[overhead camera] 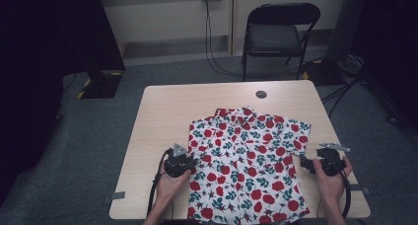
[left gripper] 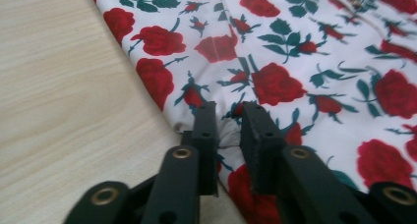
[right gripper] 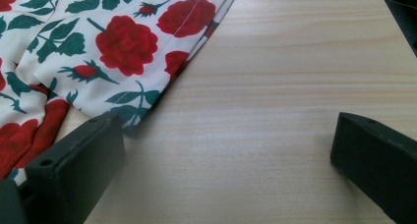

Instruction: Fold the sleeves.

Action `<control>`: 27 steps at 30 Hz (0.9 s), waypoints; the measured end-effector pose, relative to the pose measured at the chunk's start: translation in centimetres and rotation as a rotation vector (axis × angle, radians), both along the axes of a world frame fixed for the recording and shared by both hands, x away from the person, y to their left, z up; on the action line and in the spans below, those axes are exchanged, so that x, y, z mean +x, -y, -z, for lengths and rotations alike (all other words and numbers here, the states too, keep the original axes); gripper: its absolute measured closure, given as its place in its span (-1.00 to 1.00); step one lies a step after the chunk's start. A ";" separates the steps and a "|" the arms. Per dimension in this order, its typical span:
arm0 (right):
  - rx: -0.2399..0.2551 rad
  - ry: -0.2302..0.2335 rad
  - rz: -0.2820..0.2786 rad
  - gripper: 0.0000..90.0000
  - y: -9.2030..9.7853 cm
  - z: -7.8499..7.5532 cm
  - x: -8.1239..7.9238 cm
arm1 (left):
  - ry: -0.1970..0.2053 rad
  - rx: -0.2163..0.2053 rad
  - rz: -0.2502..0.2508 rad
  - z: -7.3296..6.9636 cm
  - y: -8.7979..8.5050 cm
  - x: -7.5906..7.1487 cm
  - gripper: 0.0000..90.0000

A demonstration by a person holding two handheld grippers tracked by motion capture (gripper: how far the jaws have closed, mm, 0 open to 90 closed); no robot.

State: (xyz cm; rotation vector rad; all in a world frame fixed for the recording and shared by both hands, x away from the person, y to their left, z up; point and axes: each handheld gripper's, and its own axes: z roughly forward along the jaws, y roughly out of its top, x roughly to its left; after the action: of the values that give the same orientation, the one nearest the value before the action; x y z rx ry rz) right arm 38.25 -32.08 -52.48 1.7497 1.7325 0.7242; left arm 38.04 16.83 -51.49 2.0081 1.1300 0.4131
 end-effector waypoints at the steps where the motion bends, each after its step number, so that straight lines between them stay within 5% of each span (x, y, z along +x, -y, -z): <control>1: 0.000 0.000 0.000 -1.00 0.0 0.0 0.0 | 0.027 -0.010 -0.016 -0.2 -0.1 -0.2 0.45; 4: 0.000 0.000 0.000 -1.00 0.0 0.0 0.0 | 0.068 -0.077 -0.025 -0.9 -0.6 -0.6 0.18; 6: 0.000 0.000 0.000 -1.00 0.0 0.0 0.0 | 0.107 -0.091 -0.078 -1.5 -1.1 -0.7 -0.26; 8: 0.000 0.000 0.000 -1.00 0.0 0.0 0.0 | 0.126 -0.115 -0.130 -2.1 -2.0 -0.5 -0.49; 10: 0.000 0.000 0.000 -1.00 0.0 0.0 0.0 | 0.144 -0.091 -0.228 -2.4 -3.0 -0.2 -0.83; 12: 0.000 0.000 0.000 -1.00 0.0 0.0 0.0 | 0.144 -0.090 -0.285 -2.3 -4.2 0.2 -0.72; 16: 0.000 0.000 0.000 -1.00 0.0 0.0 0.0 | 0.108 -0.018 -0.403 -1.6 -5.9 0.7 -0.79; 19: 0.000 0.000 0.000 -1.00 0.0 0.0 0.0 | 0.056 -0.042 -0.490 -0.9 -7.1 1.3 -0.79; 23: 0.000 0.000 0.000 -1.00 0.0 0.0 0.0 | -0.002 -0.022 -0.530 0.0 -8.0 1.7 -0.77; 27: 0.000 0.000 0.000 -1.00 0.0 0.0 0.0 | -0.003 0.040 -0.528 0.1 -7.5 1.8 -0.78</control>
State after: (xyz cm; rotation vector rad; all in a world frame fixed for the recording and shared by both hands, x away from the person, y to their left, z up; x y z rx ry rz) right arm 38.25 -32.08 -52.48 1.7493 1.7326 0.7242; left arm 39.81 24.30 -51.60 1.7220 1.6651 0.7005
